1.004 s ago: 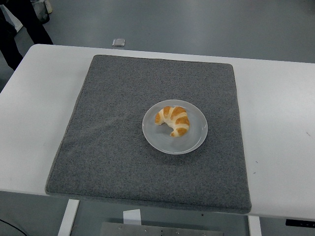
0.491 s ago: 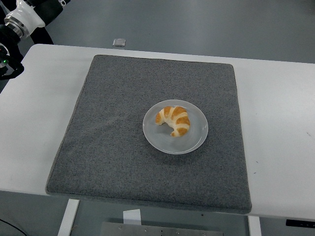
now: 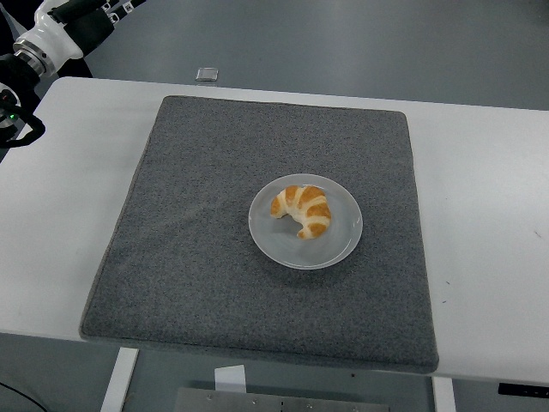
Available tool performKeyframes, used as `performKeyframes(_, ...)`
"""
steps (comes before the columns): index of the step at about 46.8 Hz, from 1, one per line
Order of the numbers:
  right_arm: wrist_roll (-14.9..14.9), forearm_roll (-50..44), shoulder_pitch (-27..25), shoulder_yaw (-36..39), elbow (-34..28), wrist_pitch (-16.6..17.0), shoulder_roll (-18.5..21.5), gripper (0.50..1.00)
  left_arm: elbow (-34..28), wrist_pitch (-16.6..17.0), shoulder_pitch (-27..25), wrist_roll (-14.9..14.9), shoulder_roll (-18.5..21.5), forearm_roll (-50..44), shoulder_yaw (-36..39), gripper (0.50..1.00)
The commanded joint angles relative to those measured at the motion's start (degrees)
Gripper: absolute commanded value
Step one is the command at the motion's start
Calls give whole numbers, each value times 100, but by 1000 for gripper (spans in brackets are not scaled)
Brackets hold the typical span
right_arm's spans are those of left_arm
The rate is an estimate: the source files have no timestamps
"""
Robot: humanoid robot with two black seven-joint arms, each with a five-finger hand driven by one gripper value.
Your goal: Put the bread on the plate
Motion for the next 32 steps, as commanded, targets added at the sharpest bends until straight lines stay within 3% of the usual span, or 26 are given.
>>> performKeyframes(1, -1, -12, 18, 0, -1, -12, 0, 952, 0, -2, 1, 1, -1, 0, 0, 990)
performKeyframes(23, -9, -30, 18, 8, -63, -83, 0, 952, 9, -2, 1, 0, -9, 9, 0, 990)
performKeyframes(32, -9, 23, 9, 0, -63, -355, 0, 952, 27, -2, 1, 0, -9, 9, 9, 990)
